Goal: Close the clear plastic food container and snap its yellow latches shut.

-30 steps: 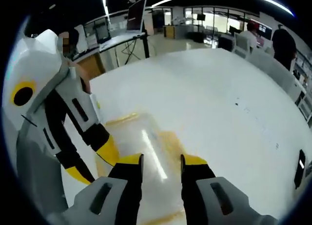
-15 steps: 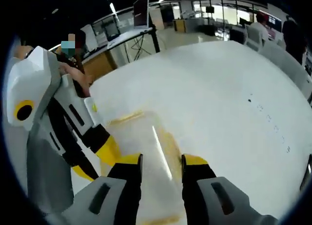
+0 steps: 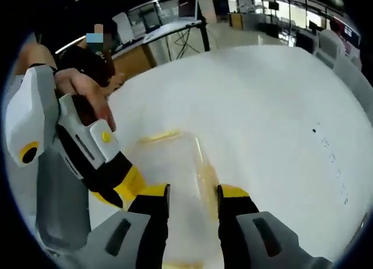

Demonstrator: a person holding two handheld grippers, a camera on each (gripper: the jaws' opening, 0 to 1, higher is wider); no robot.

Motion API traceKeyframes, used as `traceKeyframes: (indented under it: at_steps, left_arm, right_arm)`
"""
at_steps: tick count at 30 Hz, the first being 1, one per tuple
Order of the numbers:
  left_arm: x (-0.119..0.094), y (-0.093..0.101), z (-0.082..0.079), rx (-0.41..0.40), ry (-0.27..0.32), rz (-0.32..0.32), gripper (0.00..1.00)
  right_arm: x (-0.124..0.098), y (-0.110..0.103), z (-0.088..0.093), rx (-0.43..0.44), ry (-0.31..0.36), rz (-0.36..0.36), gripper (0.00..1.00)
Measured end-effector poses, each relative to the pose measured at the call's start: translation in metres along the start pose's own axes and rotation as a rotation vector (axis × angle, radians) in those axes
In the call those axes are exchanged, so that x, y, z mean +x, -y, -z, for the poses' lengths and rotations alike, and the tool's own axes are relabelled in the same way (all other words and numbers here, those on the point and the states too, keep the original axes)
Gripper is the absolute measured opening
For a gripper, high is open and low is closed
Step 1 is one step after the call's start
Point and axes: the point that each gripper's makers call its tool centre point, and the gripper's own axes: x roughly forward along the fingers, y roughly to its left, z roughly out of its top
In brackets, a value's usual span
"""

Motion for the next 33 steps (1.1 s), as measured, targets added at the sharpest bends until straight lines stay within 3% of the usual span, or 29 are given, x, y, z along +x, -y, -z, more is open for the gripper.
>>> traceKeyframes:
  at_steps: [4,14,29,33]
  left_arm:
    - [0.001,-0.001,0.001,0.041,-0.024,-0.018,0.25]
    - [0.003,0.001,0.003,0.183,-0.124,-0.031,0.26]
    - [0.003,-0.001,0.003,0.167,-0.161,-0.051,0.26]
    - [0.003,-0.001,0.003,0.168,-0.171,-0.053,0.26]
  right_arm:
    - [0.002,0.008,-0.002,-0.026,-0.043,-0.031,0.29]
    - [0.001,-0.006,0.003,-0.058,-0.094,-0.081,0.29]
    - [-0.001,-0.012,0.003,-0.062,-0.111,-0.125,0.30]
    - [0.000,-0.016,0.008,-0.080,-0.143,-0.150,0.36]
